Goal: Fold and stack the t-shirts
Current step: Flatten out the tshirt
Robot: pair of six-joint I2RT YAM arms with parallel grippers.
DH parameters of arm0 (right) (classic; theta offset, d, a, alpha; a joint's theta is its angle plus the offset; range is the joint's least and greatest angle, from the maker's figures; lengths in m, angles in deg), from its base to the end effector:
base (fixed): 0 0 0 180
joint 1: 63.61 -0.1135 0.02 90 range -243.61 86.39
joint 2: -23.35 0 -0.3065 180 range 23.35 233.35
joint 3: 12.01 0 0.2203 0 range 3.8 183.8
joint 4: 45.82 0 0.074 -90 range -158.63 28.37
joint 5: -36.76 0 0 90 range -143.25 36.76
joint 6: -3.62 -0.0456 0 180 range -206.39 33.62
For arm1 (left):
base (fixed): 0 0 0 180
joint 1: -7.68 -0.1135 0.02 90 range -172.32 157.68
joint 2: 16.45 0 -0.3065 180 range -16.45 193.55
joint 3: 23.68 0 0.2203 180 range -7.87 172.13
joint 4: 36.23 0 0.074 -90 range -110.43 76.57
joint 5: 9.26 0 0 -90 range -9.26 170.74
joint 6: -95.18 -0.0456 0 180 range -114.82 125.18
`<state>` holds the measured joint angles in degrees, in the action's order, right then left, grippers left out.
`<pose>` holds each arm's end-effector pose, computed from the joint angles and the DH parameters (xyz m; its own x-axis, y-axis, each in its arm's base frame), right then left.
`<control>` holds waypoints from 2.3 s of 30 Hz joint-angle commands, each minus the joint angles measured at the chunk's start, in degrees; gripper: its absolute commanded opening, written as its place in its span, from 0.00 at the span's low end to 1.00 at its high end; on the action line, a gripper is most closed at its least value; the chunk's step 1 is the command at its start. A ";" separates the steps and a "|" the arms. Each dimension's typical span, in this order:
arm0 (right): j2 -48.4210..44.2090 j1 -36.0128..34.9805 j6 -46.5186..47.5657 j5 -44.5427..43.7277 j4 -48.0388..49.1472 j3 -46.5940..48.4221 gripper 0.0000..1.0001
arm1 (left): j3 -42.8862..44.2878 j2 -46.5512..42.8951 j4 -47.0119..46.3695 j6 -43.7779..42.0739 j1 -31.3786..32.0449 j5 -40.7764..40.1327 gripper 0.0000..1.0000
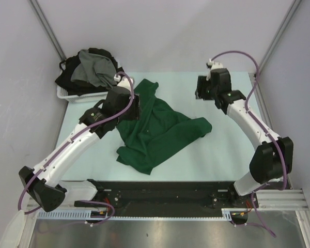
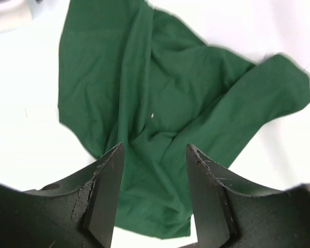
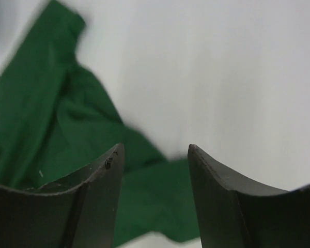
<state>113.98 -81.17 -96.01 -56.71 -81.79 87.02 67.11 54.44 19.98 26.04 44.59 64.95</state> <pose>0.3319 0.1021 0.3968 -0.4769 0.0242 -0.8786 -0.1727 0.9776 0.1207 0.1848 -0.1233 0.4083 -0.5858 0.0114 -0.8104 0.2076 0.9687 -0.1364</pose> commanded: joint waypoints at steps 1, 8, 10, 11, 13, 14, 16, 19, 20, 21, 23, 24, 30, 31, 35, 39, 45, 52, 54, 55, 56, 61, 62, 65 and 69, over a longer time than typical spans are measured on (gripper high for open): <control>-4.92 0.07 -4.33 -1.72 -6.64 -10.86 0.58 | 3.94 0.21 -2.52 -1.88 0.36 -0.64 0.57; -10.82 0.68 -8.12 -4.44 -10.86 -17.99 0.60 | 4.38 0.56 -2.52 -1.96 0.36 -3.10 0.57; -12.40 1.30 -8.83 -4.53 -11.21 -20.10 0.61 | 4.21 0.30 -3.22 -2.14 0.27 -2.84 0.58; -12.93 1.65 -10.22 -4.27 -11.39 -20.81 0.61 | 4.21 -0.14 -3.57 -2.14 0.27 -2.67 0.59; -14.07 2.18 -11.81 -4.88 -12.62 -22.74 0.62 | 4.12 -0.49 -3.84 -1.53 0.36 -2.75 0.66; -14.95 2.27 -12.34 -5.06 -13.40 -23.88 0.62 | 4.21 -0.58 -3.84 -1.44 0.36 -2.75 0.67; -15.65 2.53 -13.66 -6.11 -14.55 -24.94 0.63 | 4.30 -0.76 -3.75 -1.26 0.36 -2.23 0.71; -16.36 3.67 -14.98 -5.15 -15.43 -27.31 0.63 | 3.95 -0.93 -3.84 -1.09 0.27 -0.82 0.72; -16.28 4.02 -15.94 -4.63 -15.61 -28.37 0.63 | 3.86 -0.93 -4.36 -1.00 0.36 -0.38 0.73; -16.19 4.55 -16.30 -3.84 -15.70 -28.99 0.63 | 3.42 -1.11 -4.45 -1.00 0.27 0.14 0.73; -16.27 5.78 -17.09 -2.69 -15.08 -30.22 0.63 | 2.98 -1.28 -5.07 -0.91 0.27 1.20 0.73; -16.54 6.13 -17.18 -1.73 -14.65 -31.53 0.63 | 2.89 -1.37 -5.33 -0.56 0.36 1.38 0.73; -15.66 9.39 -17.18 2.84 -8.68 -35.57 0.63 | 4.12 -1.64 -5.86 -0.56 0.36 2.34 0.74; -15.31 9.56 -17.09 4.15 -7.62 -35.93 0.63 | 4.30 -1.64 -5.51 -0.65 0.36 2.43 0.74; -14.25 11.05 -16.91 10.30 -2.08 -37.87 0.64 | 4.74 -1.90 -4.81 -0.38 0.36 3.05 0.75; -13.20 12.37 -18.93 13.83 3.97 -39.54 0.64 | 4.21 -2.77 -3.93 0.06 0.36 2.87 0.75; -9.95 13.25 -19.02 15.59 9.52 -40.68 0.64 | 3.51 -4.09 -3.23 -0.03 0.36 2.26 0.75; -6.43 13.34 -20.60 16.82 13.74 -41.12 0.64 | 4.73 -4.54 -1.38 -0.73 0.36 1.03 0.76; -5.21 13.43 -20.87 17.09 14.71 -41.12 0.63 | 5.09 -4.27 -1.03 -0.65 0.36 0.76 0.76; -4.94 13.34 -20.87 17.09 14.97 -41.12 0.63 | 5.18 -4.27 -0.77 -0.65 0.36 0.76 0.76; -4.68 13.34 -20.87 17.26 15.33 -41.21 0.63 | 5.26 -4.27 -0.59 -0.65 0.36 0.76 0.76; -3.18 13.43 -19.91 18.31 17.87 -40.86 0.63 | 5.44 -3.57 -0.68 -0.38 0.36 0.94 0.77; -2.92 13.43 -19.82 18.32 18.57 -40.68 0.62 | 5.53 -3.31 -0.68 -0.30 0.36 1.11 0.77; -1.69 13.34 -19.46 18.76 19.20 -39.63 0.61 | 5.88 -2.69 -0.59 -0.21 0.45 1.29 0.77; -0.19 13.34 -19.11 19.20 19.20 -38.13 0.57 | 5.97 -2.43 -0.85 -0.03 0.45 1.20 0.77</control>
<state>112.27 -67.97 -115.88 -38.50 -65.60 46.08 70.69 51.79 19.76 25.28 44.63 66.33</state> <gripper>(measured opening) 0.584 0.767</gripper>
